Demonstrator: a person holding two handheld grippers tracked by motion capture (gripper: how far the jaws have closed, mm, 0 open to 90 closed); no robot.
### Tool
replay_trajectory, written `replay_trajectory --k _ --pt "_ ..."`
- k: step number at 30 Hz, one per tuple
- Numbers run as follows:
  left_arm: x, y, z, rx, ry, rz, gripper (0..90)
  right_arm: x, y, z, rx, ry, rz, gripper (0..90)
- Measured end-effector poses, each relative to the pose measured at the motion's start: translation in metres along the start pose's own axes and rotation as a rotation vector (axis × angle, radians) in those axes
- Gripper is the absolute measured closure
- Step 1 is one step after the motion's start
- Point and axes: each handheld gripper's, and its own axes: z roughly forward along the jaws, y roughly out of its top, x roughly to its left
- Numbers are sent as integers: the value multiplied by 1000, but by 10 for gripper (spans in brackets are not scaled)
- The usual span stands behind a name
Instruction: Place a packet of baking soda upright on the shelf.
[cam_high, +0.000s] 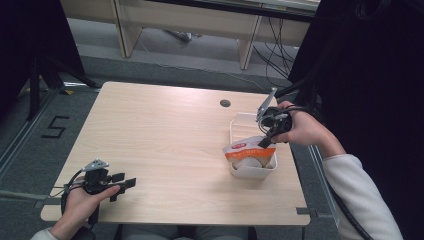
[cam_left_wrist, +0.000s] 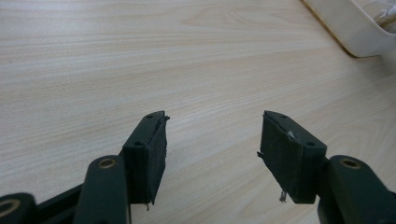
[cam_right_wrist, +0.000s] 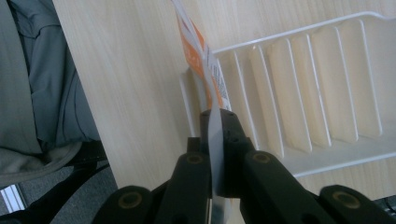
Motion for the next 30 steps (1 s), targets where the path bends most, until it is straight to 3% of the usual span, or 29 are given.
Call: replay_trajectory --k 1,2,4,6,8,13,14,15,16,18,23,24,29,30 --pt "0 0 0 -1 2 0 406 -1 -1 0 5 -12 -15 900" --pt "0 0 0 -1 1 0 406 1 -2 1 -7 -10 19 900" --pt "0 0 0 -2 0 0 406 -2 -3 2 -4 -18 -14 900" --pt "0 0 0 0 3 2 406 0 -3 3 -6 -6 10 900" --pt "0 0 0 0 2 0 406 -1 -4 5 3 -12 -8 900" --pt "0 0 0 -1 2 -1 406 0 -6 7 6 -2 17 900" --pt "0 0 0 0 -1 0 406 -2 -7 8 11 -12 -7 900" --pt "0 0 0 0 2 0 406 -1 -7 8 19 -6 14 900" --pt "0 0 0 -1 3 1 406 -3 -8 9 34 -6 2 900" --pt "0 0 0 -1 3 -1 406 -2 -10 10 21 -24 29 900" --pt "0 0 0 -1 -1 0 406 -6 -15 13 44 -34 15 900" --pt "0 0 0 0 1 1 406 -4 -15 14 38 -38 44 900" --pt "0 0 0 0 1 -1 406 -7 -19 16 42 -55 46 900" --pt "0 0 0 0 1 0 406 -8 -19 16 37 -40 50 900"
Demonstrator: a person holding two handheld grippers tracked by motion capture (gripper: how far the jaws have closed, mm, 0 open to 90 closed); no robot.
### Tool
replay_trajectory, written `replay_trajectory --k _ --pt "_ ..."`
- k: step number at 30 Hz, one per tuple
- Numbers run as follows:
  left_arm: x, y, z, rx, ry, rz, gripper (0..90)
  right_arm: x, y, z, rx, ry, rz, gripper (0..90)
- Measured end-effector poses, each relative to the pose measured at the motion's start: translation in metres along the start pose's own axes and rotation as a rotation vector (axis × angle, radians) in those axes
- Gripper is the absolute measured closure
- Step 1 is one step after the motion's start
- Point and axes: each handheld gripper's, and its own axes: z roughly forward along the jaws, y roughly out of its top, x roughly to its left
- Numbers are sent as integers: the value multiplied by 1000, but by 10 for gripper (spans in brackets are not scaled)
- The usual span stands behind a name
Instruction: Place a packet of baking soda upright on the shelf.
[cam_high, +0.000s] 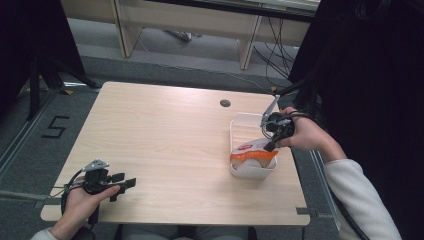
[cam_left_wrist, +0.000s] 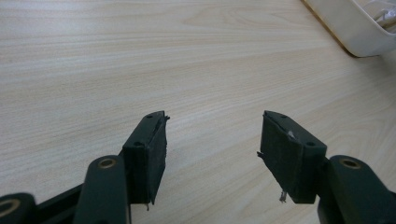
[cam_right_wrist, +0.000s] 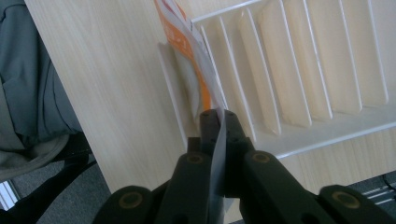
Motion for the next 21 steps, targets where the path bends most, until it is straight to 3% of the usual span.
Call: replay_trajectory --k 4,6,7,9,10,11,17,19,21 --pt "0 0 0 -1 -1 2 406 -1 -2 1 -3 5 -1 900" --pt "0 0 0 -1 -1 2 405 -1 -3 2 2 -19 2 900" --pt "0 0 0 -1 0 3 406 -1 -4 3 -11 4 12 900" --pt "0 0 0 -2 -1 1 406 -3 -6 3 -7 -11 -6 900" --pt "0 0 0 -2 -1 1 405 -1 -7 3 -12 -3 25 900" --pt "0 0 0 -2 -1 2 406 -3 -8 4 -8 -9 -3 900" --pt "0 0 0 -1 2 1 406 0 -11 4 -17 -2 55 900" --pt "0 0 0 -1 2 1 406 -1 -12 4 -15 -11 19 888" --pt "0 0 0 -1 2 2 406 2 -12 1 -33 -14 60 833"
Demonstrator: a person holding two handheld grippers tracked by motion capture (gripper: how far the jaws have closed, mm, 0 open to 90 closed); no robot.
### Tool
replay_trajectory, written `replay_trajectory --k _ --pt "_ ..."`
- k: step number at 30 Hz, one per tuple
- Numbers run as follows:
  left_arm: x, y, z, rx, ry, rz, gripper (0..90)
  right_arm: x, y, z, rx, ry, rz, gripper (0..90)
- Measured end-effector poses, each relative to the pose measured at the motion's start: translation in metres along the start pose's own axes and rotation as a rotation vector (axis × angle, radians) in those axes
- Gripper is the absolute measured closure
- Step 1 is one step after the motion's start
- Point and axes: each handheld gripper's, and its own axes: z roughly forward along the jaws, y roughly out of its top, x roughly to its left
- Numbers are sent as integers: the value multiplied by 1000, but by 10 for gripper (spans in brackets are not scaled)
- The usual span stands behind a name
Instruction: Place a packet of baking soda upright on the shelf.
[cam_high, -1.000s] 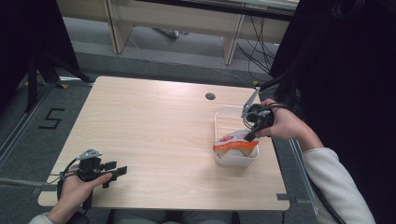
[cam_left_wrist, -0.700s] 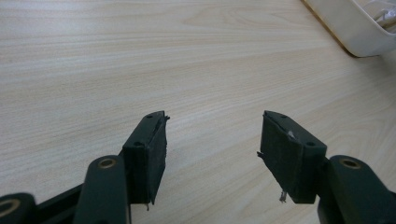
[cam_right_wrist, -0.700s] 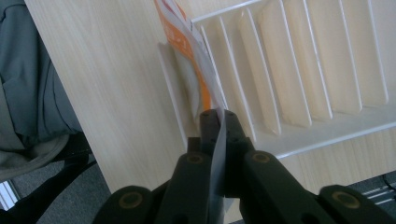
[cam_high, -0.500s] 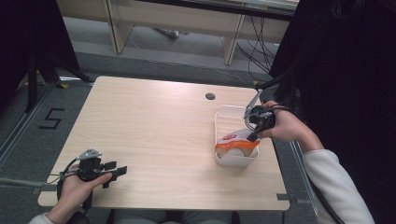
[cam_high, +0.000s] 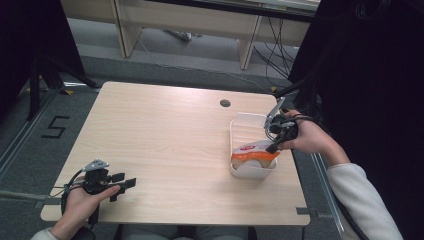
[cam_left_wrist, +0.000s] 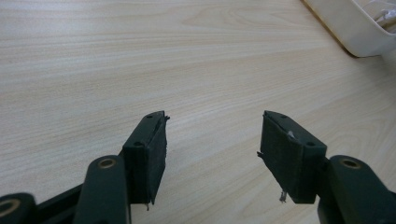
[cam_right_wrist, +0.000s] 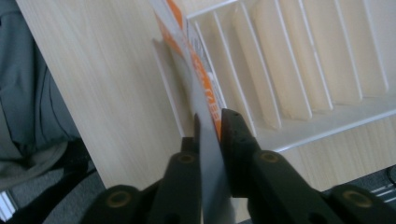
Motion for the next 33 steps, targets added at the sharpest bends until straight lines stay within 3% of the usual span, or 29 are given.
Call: replay_trajectory --k 2,3,9,12,13,17,33 --pt "0 0 0 0 -4 -4 405 0 -1 -3 -37 10 30 734" --pt "0 0 0 2 -4 -3 405 1 -1 -3 -56 13 81 683" --pt "0 0 0 2 -2 -3 405 5 1 -3 -142 28 138 532" --pt "0 0 1 1 -6 2 405 7 4 -4 -174 14 112 492" --pt "0 0 1 0 -6 1 405 10 6 -5 -187 32 125 485" --pt "0 0 0 0 -2 -1 405 16 14 -9 -239 29 114 448" --pt "0 0 0 -1 -10 0 404 42 40 -8 -352 6 73 440"
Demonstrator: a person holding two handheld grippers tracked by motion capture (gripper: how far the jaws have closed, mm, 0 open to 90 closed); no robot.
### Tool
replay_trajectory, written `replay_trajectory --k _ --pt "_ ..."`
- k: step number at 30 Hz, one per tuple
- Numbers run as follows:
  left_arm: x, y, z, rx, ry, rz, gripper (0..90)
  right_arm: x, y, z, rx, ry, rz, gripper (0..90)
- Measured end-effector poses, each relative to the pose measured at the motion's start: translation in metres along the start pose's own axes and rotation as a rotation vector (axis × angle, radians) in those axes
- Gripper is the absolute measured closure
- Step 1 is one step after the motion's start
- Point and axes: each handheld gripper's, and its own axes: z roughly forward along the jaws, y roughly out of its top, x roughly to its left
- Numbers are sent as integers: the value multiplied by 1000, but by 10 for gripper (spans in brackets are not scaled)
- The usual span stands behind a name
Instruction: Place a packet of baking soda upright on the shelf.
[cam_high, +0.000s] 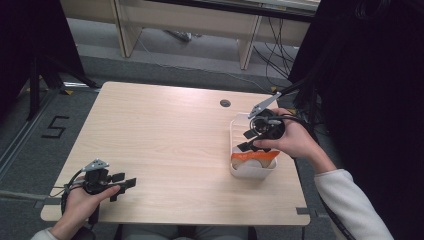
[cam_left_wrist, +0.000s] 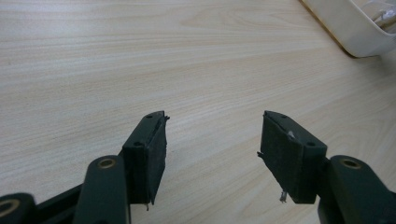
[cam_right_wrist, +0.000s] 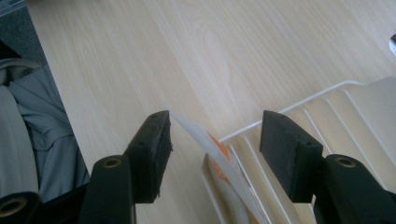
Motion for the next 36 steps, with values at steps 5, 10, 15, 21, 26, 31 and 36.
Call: replay_trajectory --k 5,10,15,21,26,31,36 --pt "0 0 0 -3 5 2 404 10 5 2 -22 4 5 448" --pt "0 0 -1 -5 7 6 404 15 9 6 -70 18 -25 447" --pt "0 0 -1 -6 9 6 404 21 12 10 -99 -1 -17 450" --pt "0 0 -1 -8 9 5 404 32 15 16 -144 -15 -12 459" --pt "0 0 -1 -7 9 7 404 42 18 21 -161 -24 -18 461" --pt "0 0 -1 -7 9 7 404 52 19 29 -180 -32 -39 477" --pt "0 0 -1 -8 9 8 404 62 17 34 -181 -30 -37 481"
